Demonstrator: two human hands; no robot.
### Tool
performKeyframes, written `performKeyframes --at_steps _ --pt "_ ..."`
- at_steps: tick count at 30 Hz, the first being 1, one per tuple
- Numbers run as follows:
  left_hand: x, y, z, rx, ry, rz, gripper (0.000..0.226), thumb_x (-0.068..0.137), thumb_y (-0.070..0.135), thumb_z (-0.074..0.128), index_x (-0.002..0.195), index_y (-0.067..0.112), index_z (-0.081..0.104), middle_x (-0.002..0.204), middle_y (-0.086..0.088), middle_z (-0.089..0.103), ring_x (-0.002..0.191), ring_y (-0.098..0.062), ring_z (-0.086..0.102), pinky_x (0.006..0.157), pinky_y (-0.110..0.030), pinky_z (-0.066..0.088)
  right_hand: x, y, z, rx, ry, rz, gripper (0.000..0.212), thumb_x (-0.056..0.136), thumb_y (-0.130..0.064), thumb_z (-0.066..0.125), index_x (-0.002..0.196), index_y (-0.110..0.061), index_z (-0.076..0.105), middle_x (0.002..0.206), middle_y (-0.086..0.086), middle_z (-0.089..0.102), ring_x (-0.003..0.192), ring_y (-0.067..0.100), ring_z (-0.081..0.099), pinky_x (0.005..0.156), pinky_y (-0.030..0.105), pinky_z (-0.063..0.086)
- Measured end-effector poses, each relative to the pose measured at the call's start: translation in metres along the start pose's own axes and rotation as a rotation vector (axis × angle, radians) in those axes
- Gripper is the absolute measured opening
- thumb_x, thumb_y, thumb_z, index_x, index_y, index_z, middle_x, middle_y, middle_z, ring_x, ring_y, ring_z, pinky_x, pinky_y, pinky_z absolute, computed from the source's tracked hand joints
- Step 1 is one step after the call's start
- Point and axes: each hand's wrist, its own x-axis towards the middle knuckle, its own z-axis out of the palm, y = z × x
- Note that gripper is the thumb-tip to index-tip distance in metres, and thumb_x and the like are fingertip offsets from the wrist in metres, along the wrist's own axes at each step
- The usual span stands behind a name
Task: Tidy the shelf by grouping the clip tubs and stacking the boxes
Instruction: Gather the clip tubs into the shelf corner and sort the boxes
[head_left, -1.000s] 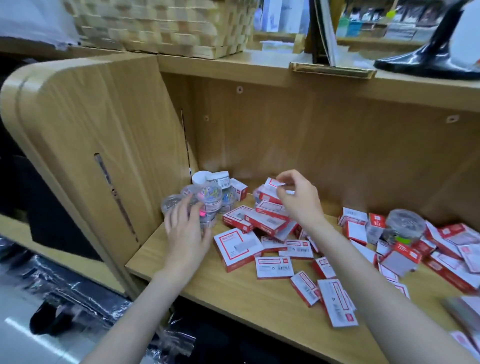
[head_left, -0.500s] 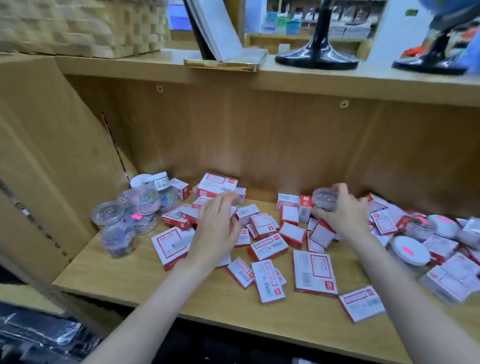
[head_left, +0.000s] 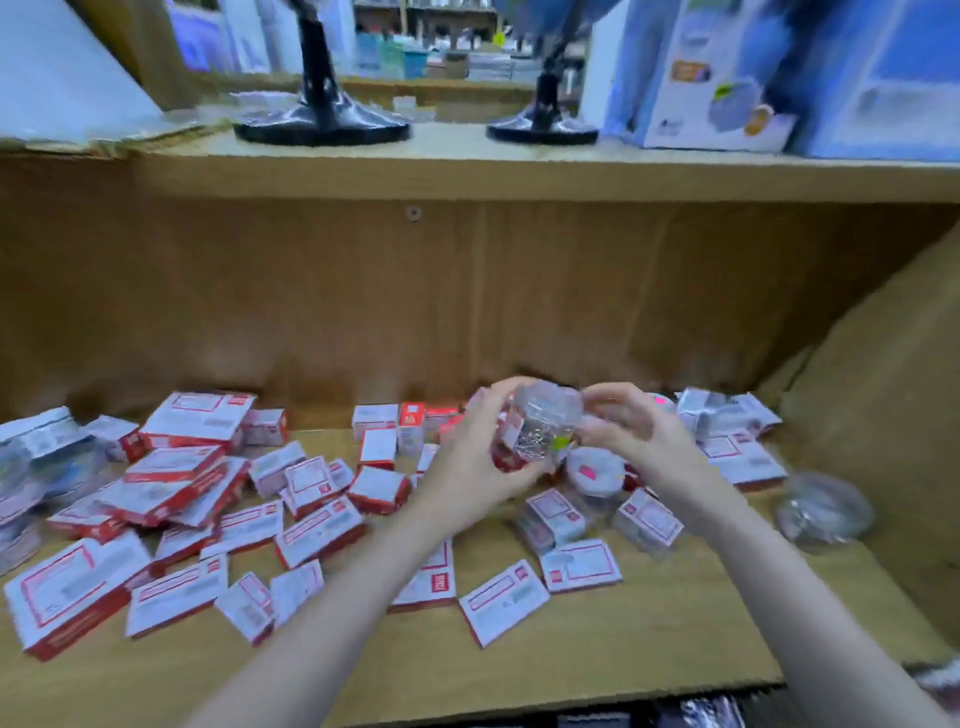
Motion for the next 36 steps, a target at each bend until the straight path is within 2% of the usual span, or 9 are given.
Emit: performKeyframes --at_steps 2,4,8,13,17,21,28,32,36 --pt "0.011 0.005 0.024 -0.034 0.008 -0.008 0.067 0.064 0.028 0.071 0.113 0.055 0.033 0.11 0.031 0.05 0.097 -0.012 0.061 0.076 -0.031 0.048 -0.01 0.01 -0.046 -0.239 0.244 -0.029 0.019 0.084 -0.011 0.064 0.102 -0.009 0.059 0.098 0.005 0.064 0.09 0.013 0.06 0.08 0.027 0.047" --pt "0.019 0.011 0.048 -0.035 -0.02 0.004 0.069 0.065 0.024 0.073 0.111 0.053 0.032 0.112 0.028 0.048 0.101 -0.014 0.06 0.083 -0.032 0.049 -0.024 0.022 -0.091 -0.826 0.437 0.031 0.036 0.082 -0.024 0.068 0.112 -0.008 0.058 0.11 0.013 0.061 0.103 0.03 0.055 0.088 0.039 0.039" --pt "0.023 0.022 0.085 0.038 -0.104 0.038 0.068 0.066 0.022 0.078 0.113 0.039 0.033 0.115 0.014 0.053 0.102 -0.008 0.056 0.083 -0.019 0.044 -0.048 0.046 -0.141 -1.383 0.172 0.511 0.063 0.085 -0.04 0.055 0.138 -0.022 0.026 0.135 0.011 0.041 0.123 0.037 0.033 0.096 0.04 0.034" --pt "0.019 0.023 0.098 -0.001 -0.097 -0.041 0.066 0.063 0.026 0.081 0.106 0.038 0.033 0.111 0.018 0.054 0.096 -0.001 0.058 0.085 -0.022 0.047 -0.053 0.065 -0.149 -1.098 0.227 0.374 0.043 0.077 -0.034 0.067 0.113 -0.023 0.047 0.109 0.006 0.046 0.101 0.031 0.048 0.081 0.032 0.044" --pt "0.015 0.02 0.085 -0.127 0.028 -0.16 0.06 0.067 0.017 0.081 0.102 0.031 0.034 0.105 0.008 0.062 0.081 0.0 0.063 0.075 -0.015 0.048 -0.035 0.026 -0.123 -0.566 0.288 0.12 0.047 0.07 -0.03 0.077 0.108 -0.033 0.051 0.102 0.003 0.045 0.085 0.005 0.044 0.07 0.001 0.032" --pt "0.003 0.016 0.045 -0.117 0.221 -0.173 0.06 0.067 0.019 0.081 0.104 0.031 0.034 0.103 0.01 0.061 0.081 -0.003 0.063 0.074 -0.024 0.051 -0.003 -0.008 -0.075 -0.541 0.125 -0.003 0.062 0.073 -0.043 0.072 0.127 -0.038 0.042 0.109 -0.002 0.044 0.09 0.008 0.048 0.081 0.025 0.035" --pt "-0.074 -0.009 -0.076 0.037 0.642 -0.196 0.063 0.068 0.016 0.081 0.106 0.037 0.036 0.113 0.013 0.055 0.09 0.009 0.058 0.074 -0.008 0.043 0.046 -0.028 0.048 -0.497 -0.133 -0.104 0.073 0.067 -0.034 0.08 0.129 -0.027 0.043 0.11 -0.005 0.054 0.099 0.011 0.048 0.078 0.021 0.031" --pt "-0.13 -0.031 -0.158 0.185 0.815 -0.232 0.067 0.068 0.019 0.081 0.108 0.048 0.035 0.116 0.006 0.057 0.093 -0.011 0.063 0.079 -0.03 0.052 0.063 -0.048 0.138 -0.53 -0.302 -0.224 0.063 0.067 -0.035 0.08 0.121 -0.026 0.05 0.111 -0.007 0.055 0.102 0.012 0.051 0.076 0.021 0.033" --pt "-0.178 -0.051 -0.23 0.329 0.923 -0.24 0.063 0.068 0.028 0.08 0.11 0.043 0.036 0.116 0.003 0.053 0.1 -0.017 0.06 0.083 -0.032 0.051 0.073 -0.064 0.224 -0.553 -0.428 -0.309 0.066 0.067 -0.034 0.079 0.125 -0.027 0.048 0.123 0.0 0.054 0.111 0.018 0.052 0.086 0.026 0.038"
